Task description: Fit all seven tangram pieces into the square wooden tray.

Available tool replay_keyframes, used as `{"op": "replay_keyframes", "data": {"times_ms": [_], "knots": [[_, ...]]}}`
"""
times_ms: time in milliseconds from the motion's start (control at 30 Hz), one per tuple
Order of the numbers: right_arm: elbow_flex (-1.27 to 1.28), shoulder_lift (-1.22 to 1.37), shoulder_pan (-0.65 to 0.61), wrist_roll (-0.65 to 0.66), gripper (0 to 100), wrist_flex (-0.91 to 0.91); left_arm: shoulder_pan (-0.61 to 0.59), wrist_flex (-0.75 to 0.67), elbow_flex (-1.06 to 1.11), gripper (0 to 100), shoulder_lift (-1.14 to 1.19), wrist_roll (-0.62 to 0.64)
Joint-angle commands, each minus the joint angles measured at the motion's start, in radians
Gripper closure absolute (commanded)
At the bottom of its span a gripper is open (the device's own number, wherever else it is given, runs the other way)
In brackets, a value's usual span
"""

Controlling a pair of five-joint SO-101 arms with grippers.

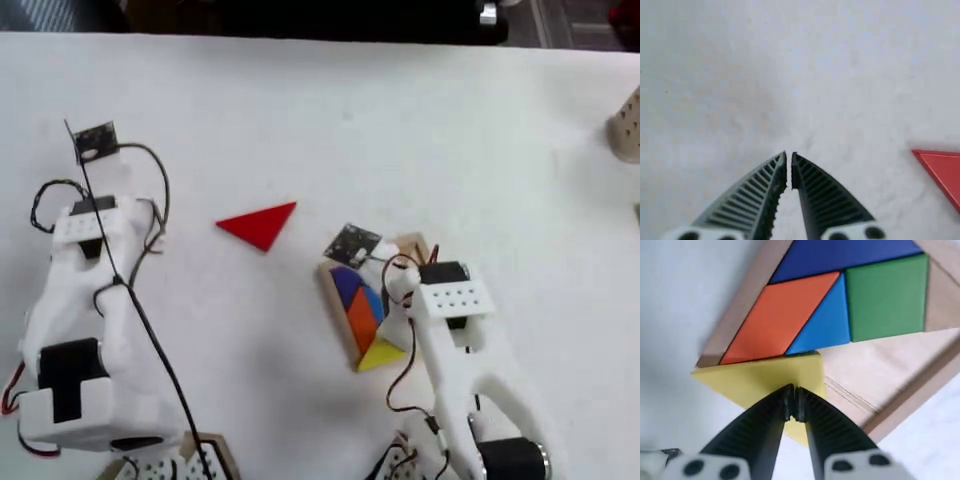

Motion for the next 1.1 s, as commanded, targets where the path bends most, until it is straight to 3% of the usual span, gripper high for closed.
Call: {"op": "replay_keyframes", "data": {"times_ms": [0,633,733,867,1067], "knots": [[-0.005,-0.001,-0.010,-0.012,98.1,-0.022,0.005,-0.020,-0.044,96,-0.004,0.009],[-0.046,-0.001,-0.004,-0.014,98.1,-0.045,0.007,-0.020,-0.044,96,-0.004,-0.055],[-0.068,-0.016,-0.004,-0.063,98.1,-0.038,0.007,-0.020,-0.044,96,-0.004,-0.055],[-0.163,-0.074,-0.015,-0.149,98.1,0.128,0.007,-0.020,-0.044,96,-0.004,-0.057],[-0.135,-0.219,-0.097,-0.155,98.1,0.300,0.007,-0.020,-0.044,96,-0.004,-0.057]]}}
